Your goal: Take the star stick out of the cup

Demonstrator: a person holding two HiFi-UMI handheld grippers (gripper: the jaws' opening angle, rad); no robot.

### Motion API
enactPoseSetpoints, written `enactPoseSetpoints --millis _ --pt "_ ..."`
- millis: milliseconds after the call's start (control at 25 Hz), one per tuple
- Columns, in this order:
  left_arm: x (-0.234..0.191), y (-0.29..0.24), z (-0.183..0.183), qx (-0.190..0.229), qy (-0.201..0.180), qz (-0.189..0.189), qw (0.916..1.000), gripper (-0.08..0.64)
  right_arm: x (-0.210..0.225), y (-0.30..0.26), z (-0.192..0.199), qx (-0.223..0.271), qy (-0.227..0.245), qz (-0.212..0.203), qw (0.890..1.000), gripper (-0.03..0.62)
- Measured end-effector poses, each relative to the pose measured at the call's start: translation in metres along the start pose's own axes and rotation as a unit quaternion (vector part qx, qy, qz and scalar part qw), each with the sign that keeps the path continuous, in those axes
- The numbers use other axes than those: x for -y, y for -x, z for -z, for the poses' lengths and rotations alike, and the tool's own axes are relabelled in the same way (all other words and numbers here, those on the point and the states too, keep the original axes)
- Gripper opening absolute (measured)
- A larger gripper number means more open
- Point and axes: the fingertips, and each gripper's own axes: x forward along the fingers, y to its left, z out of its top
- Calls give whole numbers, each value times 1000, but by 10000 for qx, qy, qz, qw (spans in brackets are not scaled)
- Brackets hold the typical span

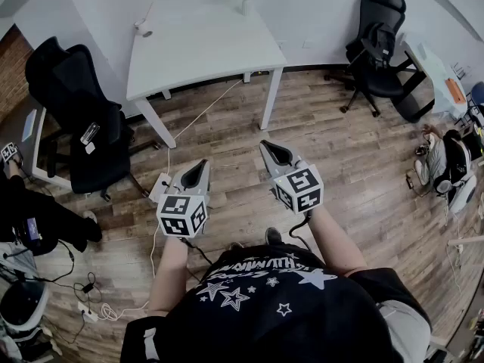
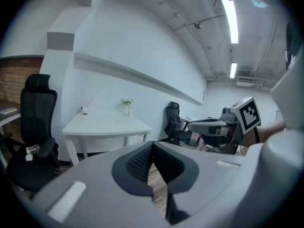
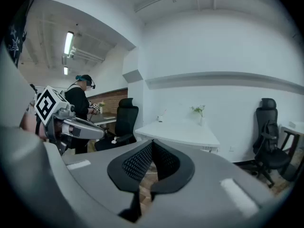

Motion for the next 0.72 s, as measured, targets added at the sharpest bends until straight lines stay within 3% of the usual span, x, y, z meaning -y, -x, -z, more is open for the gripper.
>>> enactPoseSetpoints --millis 480,720 --pt "-26 21 21 -140 108 14 9998 3 -28 -17 5 -91 -35 80 9999 15" --pt "-41 29 26 -167 177 -84 9997 3 -31 -15 17 -301 378 -14 9988 17"
